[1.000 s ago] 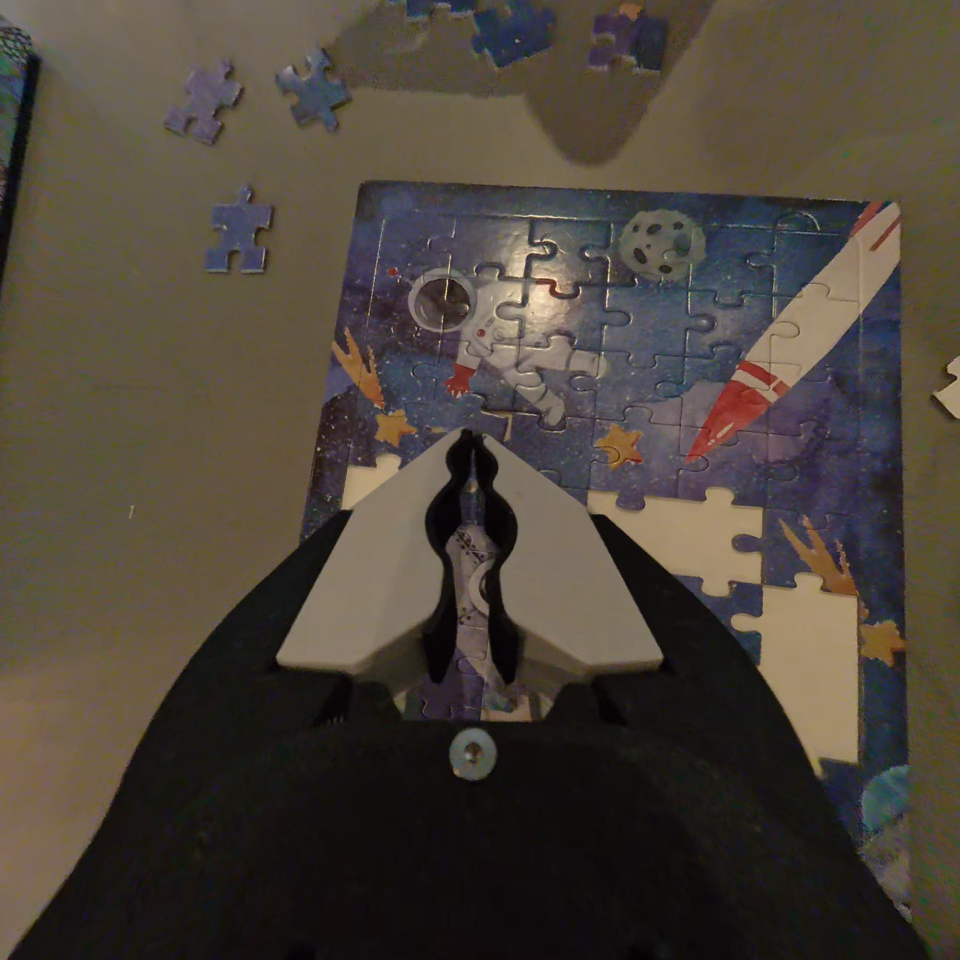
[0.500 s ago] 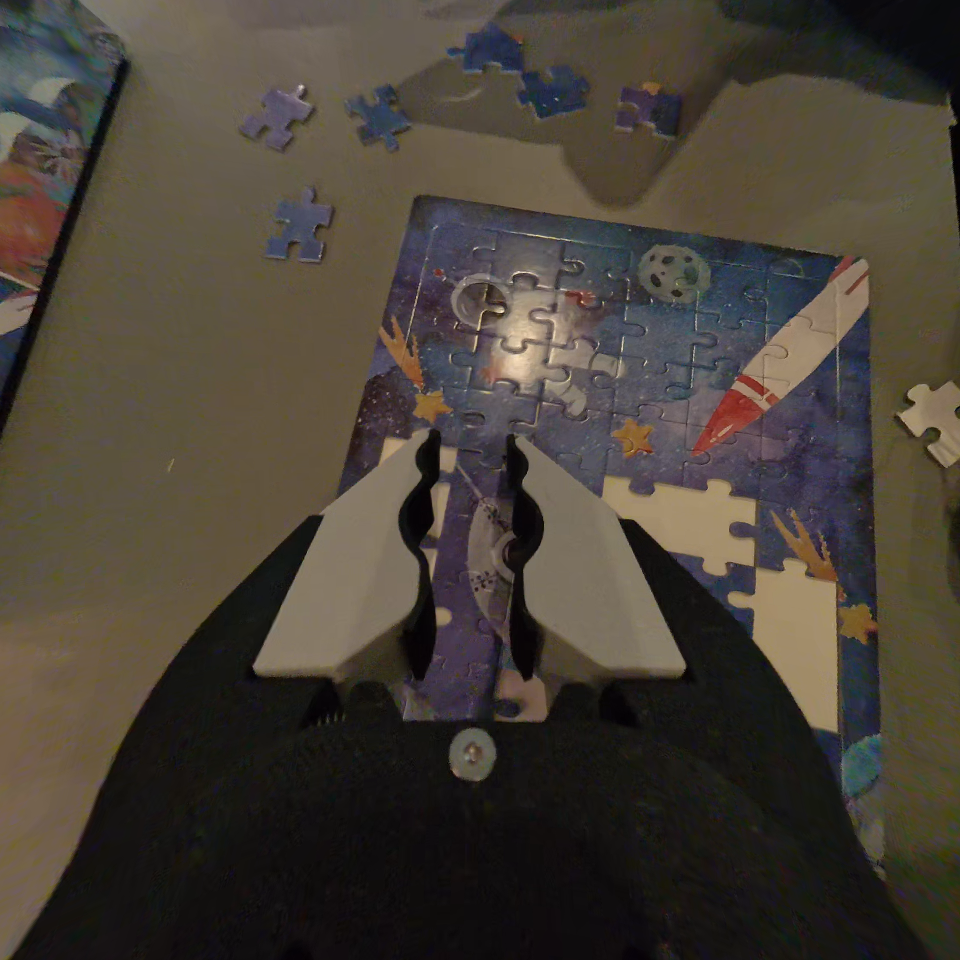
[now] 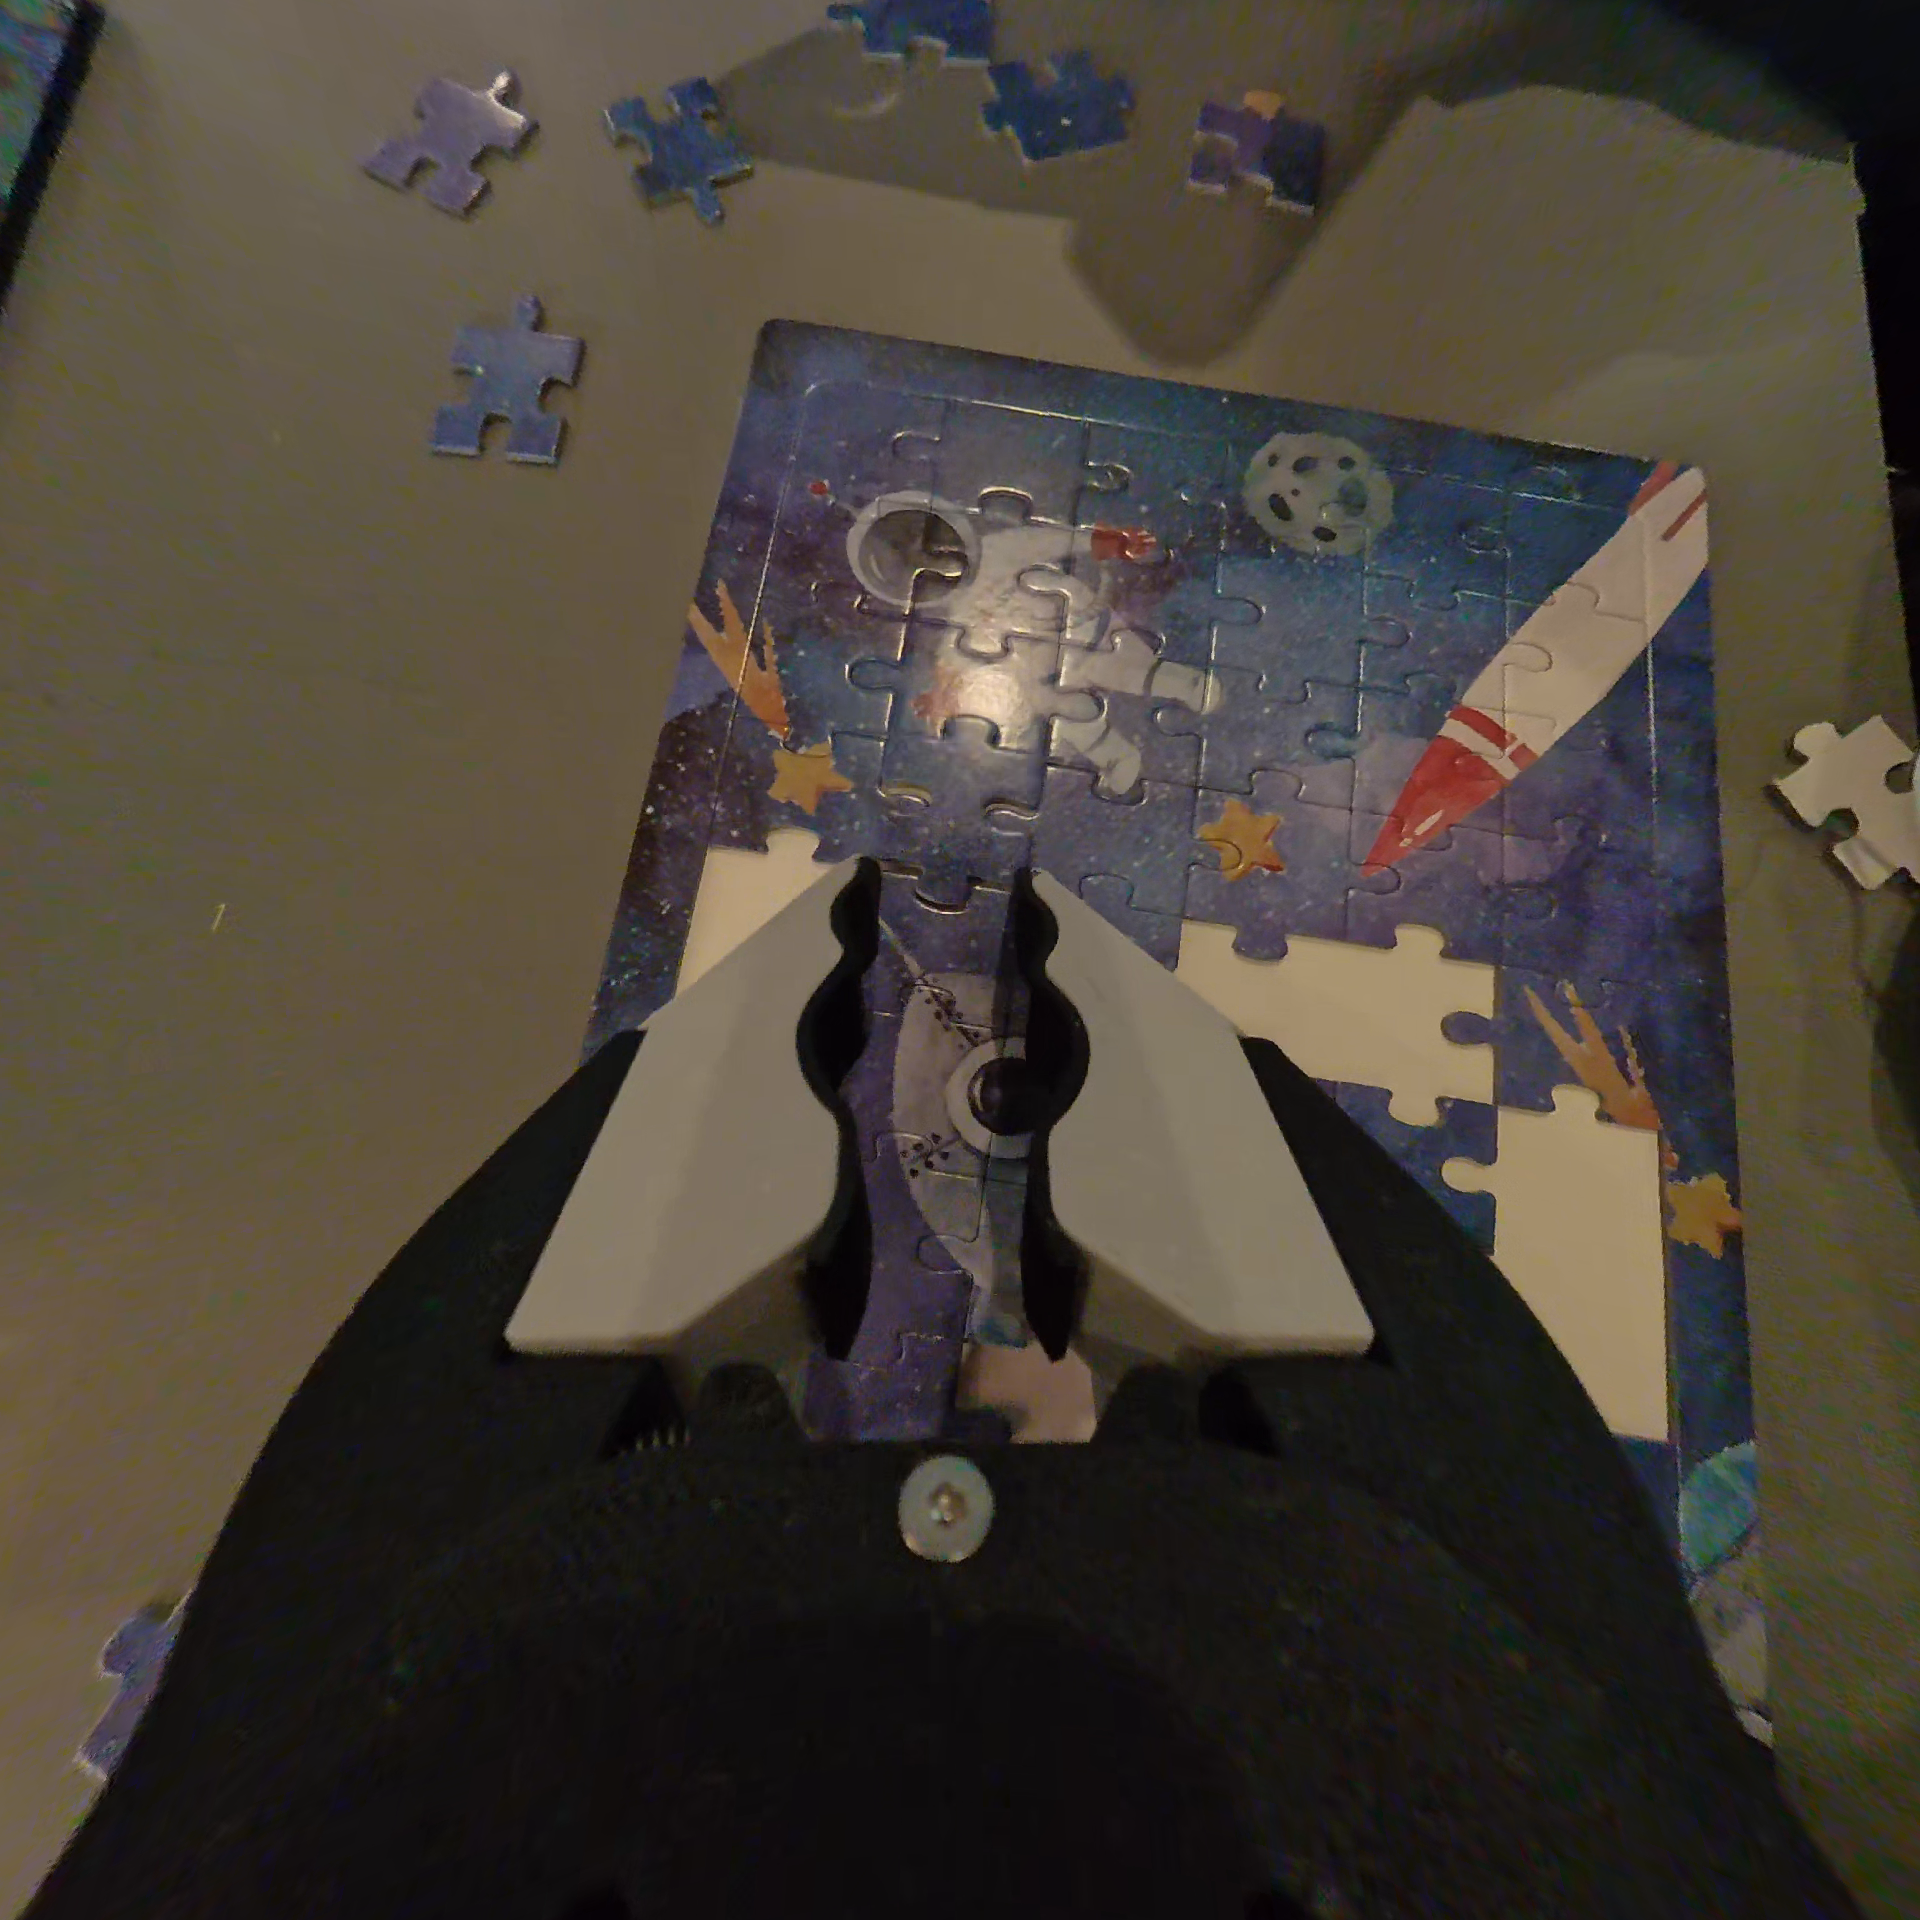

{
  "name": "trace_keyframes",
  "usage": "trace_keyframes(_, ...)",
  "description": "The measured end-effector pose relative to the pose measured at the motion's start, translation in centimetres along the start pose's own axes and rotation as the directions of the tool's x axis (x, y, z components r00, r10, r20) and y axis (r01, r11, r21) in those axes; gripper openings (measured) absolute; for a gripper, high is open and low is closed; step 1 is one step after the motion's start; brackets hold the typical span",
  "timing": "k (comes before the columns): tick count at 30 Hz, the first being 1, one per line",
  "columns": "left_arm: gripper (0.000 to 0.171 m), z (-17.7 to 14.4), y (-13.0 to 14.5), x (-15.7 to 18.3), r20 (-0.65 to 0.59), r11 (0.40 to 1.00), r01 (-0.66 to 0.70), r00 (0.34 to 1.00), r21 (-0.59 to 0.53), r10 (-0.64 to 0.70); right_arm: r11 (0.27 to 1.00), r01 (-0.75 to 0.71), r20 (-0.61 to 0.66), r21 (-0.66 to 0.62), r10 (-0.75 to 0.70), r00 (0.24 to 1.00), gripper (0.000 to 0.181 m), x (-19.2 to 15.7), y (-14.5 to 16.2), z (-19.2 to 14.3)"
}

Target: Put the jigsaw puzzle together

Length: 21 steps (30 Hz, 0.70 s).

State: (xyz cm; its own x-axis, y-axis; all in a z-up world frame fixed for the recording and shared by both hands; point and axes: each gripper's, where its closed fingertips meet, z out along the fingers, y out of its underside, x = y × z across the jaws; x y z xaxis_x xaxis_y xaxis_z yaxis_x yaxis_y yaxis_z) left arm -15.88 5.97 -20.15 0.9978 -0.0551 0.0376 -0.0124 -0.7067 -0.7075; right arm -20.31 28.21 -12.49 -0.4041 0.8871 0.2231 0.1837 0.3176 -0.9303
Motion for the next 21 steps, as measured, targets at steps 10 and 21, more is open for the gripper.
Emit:
trace_keyframes(10,0.025,0.2,-0.7,0.1,0.008,1.000,-0.010,1.000,0.023,0.009,1.000,0.002,0.272,0.002,-0.003,0.962,0.006,-8.8,-2.0,2.0)
trace_keyframes(21,0.022,-0.9,-0.1,-1.3,0.037,1.000,0.001,0.999,0.021,-0.001,0.966,0.151,0.639,-0.212,0.020,0.769,0.000,-19.9,0.1,4.5)
